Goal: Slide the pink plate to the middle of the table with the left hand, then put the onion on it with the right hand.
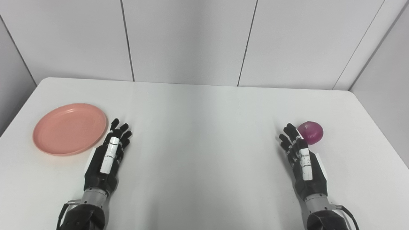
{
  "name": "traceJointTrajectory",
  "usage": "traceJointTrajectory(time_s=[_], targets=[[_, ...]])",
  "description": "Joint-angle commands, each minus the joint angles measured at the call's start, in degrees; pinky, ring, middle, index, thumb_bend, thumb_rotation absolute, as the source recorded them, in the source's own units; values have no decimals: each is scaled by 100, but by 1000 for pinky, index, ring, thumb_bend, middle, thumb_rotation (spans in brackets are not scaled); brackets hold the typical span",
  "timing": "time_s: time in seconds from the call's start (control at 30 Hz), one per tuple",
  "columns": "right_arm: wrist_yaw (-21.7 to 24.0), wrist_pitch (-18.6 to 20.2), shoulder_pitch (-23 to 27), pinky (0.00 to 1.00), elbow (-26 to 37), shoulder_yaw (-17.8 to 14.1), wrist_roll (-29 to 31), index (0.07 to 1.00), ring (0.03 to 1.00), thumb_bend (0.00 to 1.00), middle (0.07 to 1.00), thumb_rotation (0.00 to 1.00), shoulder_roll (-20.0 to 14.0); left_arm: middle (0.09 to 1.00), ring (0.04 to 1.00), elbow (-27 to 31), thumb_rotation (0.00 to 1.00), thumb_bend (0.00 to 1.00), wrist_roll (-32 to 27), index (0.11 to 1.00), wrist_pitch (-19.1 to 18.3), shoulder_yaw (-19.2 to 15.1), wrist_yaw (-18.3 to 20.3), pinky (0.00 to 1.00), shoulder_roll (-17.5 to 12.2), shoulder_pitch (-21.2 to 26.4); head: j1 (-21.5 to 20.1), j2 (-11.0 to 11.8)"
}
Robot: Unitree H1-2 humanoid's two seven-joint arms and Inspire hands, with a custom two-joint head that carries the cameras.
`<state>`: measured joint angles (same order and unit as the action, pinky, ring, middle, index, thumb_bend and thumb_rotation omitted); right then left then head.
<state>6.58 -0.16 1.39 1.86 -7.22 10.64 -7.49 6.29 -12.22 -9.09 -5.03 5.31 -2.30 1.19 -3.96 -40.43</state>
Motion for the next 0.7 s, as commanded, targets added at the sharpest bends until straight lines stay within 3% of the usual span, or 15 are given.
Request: traceJointTrajectory(time_s=[0.0, 0.67], targets=[[5, -95, -44, 951, -84, 33, 38, 946, 927, 883, 947, 923, 70, 960, 948, 121, 803, 678, -17, 1000, -6, -10, -16, 1000, -38, 126, 5, -1], [18, -119, -51, 954, -111, 27, 59, 946, 928, 887, 947, 918, 71, 955, 942, 71, 798, 684, -14, 1000, 53, -5, -15, 1000, -24, 114, 40, 52]])
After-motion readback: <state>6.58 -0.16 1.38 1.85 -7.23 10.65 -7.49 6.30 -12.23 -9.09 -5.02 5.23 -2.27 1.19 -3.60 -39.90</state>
